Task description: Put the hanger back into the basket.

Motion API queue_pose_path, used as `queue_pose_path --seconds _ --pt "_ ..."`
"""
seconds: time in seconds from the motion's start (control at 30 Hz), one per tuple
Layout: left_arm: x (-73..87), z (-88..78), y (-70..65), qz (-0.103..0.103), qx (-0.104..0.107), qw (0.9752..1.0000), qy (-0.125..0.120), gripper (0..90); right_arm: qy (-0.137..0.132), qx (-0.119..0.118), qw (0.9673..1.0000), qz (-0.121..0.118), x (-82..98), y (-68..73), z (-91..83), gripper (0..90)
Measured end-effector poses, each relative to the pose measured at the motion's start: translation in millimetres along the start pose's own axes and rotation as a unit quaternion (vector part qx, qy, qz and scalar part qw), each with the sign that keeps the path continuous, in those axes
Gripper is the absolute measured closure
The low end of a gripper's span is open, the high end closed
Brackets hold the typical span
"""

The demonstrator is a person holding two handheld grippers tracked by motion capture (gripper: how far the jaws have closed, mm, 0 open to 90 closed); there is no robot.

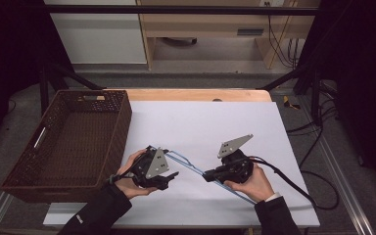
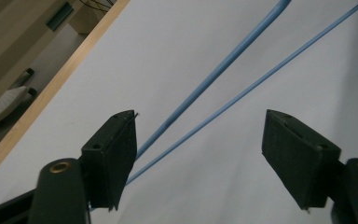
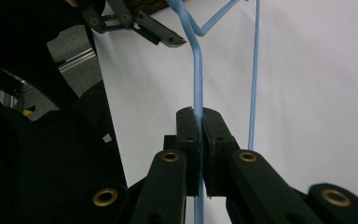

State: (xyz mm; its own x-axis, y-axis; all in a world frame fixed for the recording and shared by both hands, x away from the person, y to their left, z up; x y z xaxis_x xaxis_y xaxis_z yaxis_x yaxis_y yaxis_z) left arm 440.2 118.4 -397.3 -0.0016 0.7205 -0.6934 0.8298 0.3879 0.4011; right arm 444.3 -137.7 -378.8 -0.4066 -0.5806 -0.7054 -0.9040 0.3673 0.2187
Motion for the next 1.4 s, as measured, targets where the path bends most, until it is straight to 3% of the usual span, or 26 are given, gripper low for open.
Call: queue_pose_path --seconds 0.13,0.67,0.87,1.07,1.2,1.4 --pt "-3.0 5.8 -2.6 0.021 -0.010 0.9997 0.001 36.4 0.000 -0.005 1.0000 0.000 0.4 0.5 0.9 87.8" --pt "-2.6 16.0 -2.3 0.049 -0.032 0.9983 -0.002 64.6 0.001 -0.010 0.9999 0.012 0.1 -1.0 2.0 87.7" --pt "1.4 15.5 -3.2 0.063 -0.036 0.9973 0.009 68.8 0.003 -0.009 0.9998 0.015 0.7 -0.6 0.9 87.7" --pt "8.3 16.2 -3.7 0.063 -0.037 0.9973 0.011 70.7 0.005 -0.011 0.9998 0.017 0.7 -0.3 0.3 87.7" --pt "10.9 16.5 -2.3 0.068 -0.038 0.9969 0.016 77.1 0.005 -0.013 0.9998 0.016 0.5 -1.2 2.2 87.7" --pt "10.8 16.9 -6.4 0.090 -0.045 0.9946 0.022 80.3 0.005 -0.011 0.9997 0.020 0.0 -2.5 1.9 87.6"
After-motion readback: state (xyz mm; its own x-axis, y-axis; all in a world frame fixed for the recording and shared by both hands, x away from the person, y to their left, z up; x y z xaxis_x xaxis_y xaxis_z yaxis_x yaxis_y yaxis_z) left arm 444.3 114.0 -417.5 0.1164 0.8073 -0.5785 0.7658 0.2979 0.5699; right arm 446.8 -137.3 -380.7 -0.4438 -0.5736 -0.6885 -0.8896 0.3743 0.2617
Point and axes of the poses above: each handheld gripper's, and its own axes: z roughly forward along the jaws, x roughly out of its underside, y roughly to its left, the point moved 1 cm from there along z, roughly forward along the jaws
